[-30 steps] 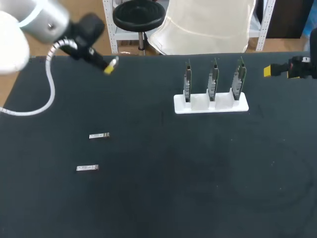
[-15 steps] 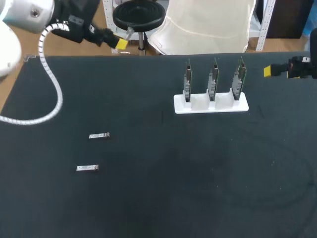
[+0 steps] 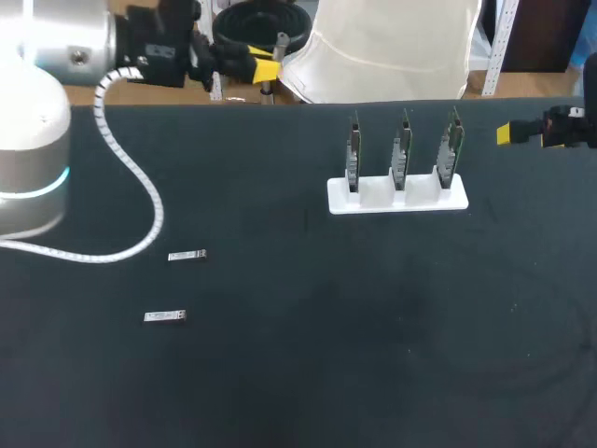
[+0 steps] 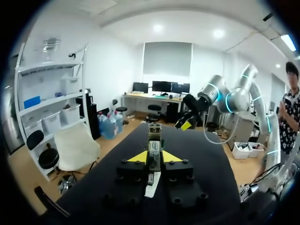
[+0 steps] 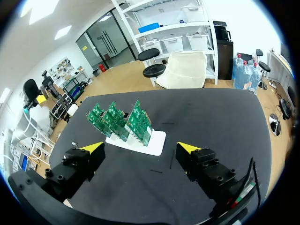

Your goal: Pick up the optical module with the left hand, and insert it into the network port with the right hand.

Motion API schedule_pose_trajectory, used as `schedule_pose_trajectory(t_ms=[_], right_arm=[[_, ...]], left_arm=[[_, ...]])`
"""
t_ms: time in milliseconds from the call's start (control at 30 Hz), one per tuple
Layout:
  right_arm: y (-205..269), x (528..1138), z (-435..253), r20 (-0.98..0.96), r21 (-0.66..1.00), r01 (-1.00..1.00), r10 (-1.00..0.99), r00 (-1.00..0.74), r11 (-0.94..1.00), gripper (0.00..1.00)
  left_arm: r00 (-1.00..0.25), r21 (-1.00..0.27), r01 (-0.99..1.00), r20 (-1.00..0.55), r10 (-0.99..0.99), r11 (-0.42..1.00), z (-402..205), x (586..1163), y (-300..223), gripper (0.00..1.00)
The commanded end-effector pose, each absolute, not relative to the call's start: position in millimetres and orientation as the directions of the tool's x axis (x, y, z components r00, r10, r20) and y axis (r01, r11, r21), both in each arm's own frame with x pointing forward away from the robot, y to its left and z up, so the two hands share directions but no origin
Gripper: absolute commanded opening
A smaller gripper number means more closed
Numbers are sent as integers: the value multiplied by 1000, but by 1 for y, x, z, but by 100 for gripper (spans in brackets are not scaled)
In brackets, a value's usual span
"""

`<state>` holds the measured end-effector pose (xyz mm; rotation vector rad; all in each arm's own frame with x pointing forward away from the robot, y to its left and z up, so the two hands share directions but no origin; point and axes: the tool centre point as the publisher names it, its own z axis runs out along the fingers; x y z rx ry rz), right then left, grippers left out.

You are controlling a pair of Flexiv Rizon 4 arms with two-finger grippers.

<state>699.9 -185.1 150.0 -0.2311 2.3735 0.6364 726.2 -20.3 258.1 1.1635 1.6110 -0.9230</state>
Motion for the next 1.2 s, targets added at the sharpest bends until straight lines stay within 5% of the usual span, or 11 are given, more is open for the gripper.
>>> schedule_pose_trajectory(t_ms=[33,1200], right_arm=[[-185,700,150,-643,383,-321,0,-766,866,100],[-185,700,150,-643,383,-321,0,-766,866,100]], left_arm=[[-78,-48,968,-990,114,246,252,736,-39,0],[-148,-126,981,-976,159,144,216,756,-126,0]])
